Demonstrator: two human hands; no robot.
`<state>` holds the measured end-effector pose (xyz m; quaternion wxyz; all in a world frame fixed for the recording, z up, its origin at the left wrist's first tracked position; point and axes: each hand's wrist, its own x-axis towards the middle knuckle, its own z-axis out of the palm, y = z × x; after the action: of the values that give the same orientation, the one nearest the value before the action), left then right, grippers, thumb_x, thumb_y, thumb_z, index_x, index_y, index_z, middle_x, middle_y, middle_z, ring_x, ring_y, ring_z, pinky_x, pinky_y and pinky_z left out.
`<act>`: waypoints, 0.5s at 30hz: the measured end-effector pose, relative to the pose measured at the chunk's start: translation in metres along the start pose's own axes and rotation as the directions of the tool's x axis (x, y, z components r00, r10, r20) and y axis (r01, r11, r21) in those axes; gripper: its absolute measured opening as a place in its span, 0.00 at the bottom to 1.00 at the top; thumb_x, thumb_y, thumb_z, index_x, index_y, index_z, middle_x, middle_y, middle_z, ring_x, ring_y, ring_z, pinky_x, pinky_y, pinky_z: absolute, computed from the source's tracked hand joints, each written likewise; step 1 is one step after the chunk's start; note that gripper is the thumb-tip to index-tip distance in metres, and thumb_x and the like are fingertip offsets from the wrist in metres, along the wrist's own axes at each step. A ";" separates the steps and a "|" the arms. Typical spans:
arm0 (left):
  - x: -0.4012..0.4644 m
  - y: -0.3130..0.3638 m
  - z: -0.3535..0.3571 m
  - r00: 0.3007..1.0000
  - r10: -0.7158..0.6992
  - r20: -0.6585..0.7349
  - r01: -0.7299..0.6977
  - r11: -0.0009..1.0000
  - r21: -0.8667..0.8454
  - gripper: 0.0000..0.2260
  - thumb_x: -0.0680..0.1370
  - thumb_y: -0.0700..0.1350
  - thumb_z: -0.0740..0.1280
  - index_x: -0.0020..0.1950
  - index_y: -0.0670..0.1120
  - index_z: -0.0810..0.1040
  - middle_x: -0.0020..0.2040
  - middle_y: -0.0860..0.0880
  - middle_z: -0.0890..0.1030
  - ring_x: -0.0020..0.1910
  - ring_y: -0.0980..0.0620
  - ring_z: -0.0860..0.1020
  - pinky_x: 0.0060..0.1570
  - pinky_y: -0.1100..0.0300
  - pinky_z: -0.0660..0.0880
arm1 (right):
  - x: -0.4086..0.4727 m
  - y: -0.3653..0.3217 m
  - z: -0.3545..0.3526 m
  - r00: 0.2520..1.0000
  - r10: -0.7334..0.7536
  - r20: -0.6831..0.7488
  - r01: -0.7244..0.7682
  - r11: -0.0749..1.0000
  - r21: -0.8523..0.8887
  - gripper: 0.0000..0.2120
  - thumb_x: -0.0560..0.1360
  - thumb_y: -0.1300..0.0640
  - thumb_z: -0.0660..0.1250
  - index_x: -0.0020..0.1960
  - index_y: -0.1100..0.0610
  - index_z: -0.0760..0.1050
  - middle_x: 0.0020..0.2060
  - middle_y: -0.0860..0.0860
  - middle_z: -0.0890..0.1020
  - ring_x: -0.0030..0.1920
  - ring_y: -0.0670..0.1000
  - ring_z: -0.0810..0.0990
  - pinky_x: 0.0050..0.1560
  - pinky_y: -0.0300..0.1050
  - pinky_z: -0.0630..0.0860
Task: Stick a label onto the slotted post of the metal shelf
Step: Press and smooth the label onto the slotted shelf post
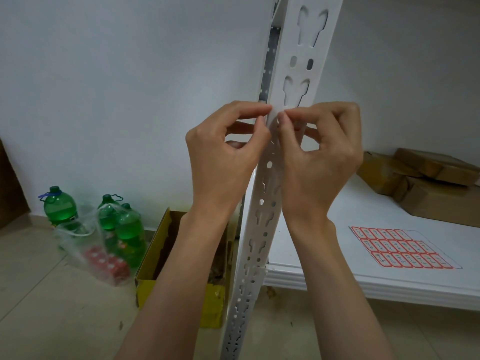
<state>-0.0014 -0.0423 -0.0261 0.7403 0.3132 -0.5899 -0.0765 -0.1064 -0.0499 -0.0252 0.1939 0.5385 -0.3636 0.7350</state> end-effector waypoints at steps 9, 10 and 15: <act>0.001 0.005 0.002 1.000 -0.028 -0.010 0.028 1.000 -0.003 0.09 0.79 0.44 0.69 0.57 0.44 0.83 0.52 0.51 0.85 0.49 0.55 0.83 0.43 0.59 0.84 | 0.009 0.003 -0.006 0.995 0.101 -0.006 -0.100 0.990 0.096 0.04 0.78 0.57 0.70 0.47 0.52 0.76 0.46 0.44 0.76 0.45 0.37 0.79 0.44 0.27 0.76; 0.002 0.006 0.004 0.999 -0.053 -0.012 0.053 0.998 -0.023 0.09 0.79 0.44 0.69 0.58 0.44 0.83 0.52 0.51 0.85 0.49 0.55 0.83 0.43 0.59 0.83 | 0.009 0.001 -0.007 0.991 0.132 -0.005 -0.130 0.982 0.134 0.05 0.79 0.57 0.69 0.48 0.50 0.74 0.44 0.43 0.77 0.45 0.40 0.80 0.44 0.29 0.77; 0.006 0.015 0.013 0.967 -0.246 0.062 0.250 0.965 -0.083 0.14 0.80 0.49 0.69 0.65 0.48 0.79 0.55 0.53 0.83 0.50 0.58 0.81 0.47 0.71 0.78 | 0.008 0.000 -0.012 0.963 0.268 0.026 -0.265 0.926 0.267 0.05 0.83 0.56 0.64 0.51 0.51 0.78 0.42 0.46 0.83 0.43 0.48 0.83 0.44 0.41 0.81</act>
<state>-0.0155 -0.0384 -0.0118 0.7228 0.3490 -0.5608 -0.2030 -0.1170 -0.0423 -0.0192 0.0195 0.5016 -0.3294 0.7997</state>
